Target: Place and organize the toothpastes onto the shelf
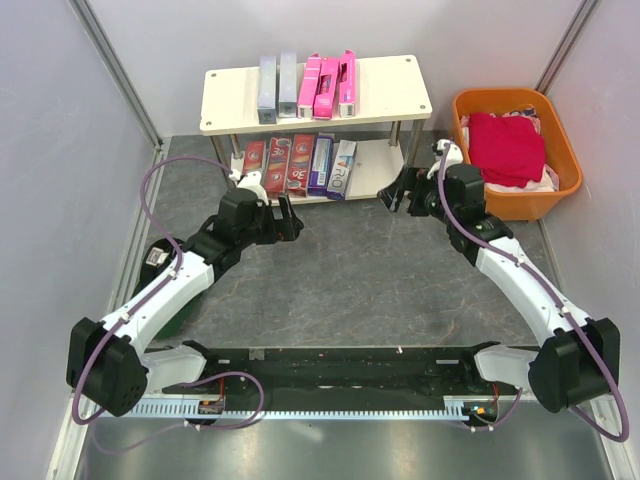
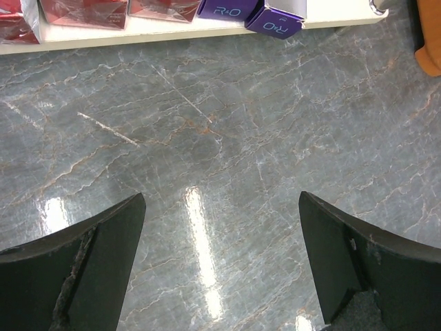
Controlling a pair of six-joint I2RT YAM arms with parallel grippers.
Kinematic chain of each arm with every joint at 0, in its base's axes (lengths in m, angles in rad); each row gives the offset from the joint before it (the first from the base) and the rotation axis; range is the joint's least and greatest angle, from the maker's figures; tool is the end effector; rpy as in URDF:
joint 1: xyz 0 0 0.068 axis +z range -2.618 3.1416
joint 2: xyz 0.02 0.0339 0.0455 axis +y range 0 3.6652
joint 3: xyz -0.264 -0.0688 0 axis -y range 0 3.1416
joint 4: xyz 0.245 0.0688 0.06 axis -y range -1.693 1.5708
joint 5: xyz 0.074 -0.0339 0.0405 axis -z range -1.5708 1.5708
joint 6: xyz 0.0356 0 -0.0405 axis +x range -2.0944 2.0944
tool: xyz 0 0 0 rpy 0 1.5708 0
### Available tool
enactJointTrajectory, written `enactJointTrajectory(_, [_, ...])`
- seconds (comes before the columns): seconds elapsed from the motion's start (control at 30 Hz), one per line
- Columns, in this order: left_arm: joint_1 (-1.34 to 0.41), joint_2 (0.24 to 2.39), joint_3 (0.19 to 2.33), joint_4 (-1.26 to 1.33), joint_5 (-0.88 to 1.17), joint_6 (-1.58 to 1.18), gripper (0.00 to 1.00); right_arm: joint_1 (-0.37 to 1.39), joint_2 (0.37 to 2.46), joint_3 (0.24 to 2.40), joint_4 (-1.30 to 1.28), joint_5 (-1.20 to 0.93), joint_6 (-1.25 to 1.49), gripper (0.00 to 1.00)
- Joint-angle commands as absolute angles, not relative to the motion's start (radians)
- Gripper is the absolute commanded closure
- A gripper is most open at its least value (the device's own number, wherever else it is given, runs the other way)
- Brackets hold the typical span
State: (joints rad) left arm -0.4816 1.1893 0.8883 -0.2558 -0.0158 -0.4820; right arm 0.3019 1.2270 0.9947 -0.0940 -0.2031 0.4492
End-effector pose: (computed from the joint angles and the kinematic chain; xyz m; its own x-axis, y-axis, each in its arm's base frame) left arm 0.2365 -0.1230 0.2853 -0.6242 -0.1968 -0.7561 0.1827 0.9042 -0.3861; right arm 0.2713 0.0920 0.3291 -0.4814 0.2956 -0.8252 -0.2938 0.8326 0.4696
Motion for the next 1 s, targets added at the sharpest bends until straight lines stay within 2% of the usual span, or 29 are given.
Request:
enactJointTrajectory(0.0, [-0.476,1.170,0.868,-0.184,-0.003,-0.426,0.00,0.305,1.193,0.916,-0.132,-0.123,0.388,0.02])
enactJointTrajectory(0.37, [-0.476,1.157,0.804,-0.101,0.031,-0.425,0.00,0.305,1.161,0.680,-0.052,-0.058,0.417,0.02])
enactJointTrajectory(0.97, [-0.477,1.131,0.790,-0.074,0.006,-0.423,0.00,0.305,1.170,0.647,0.025,-0.044,0.428,0.02])
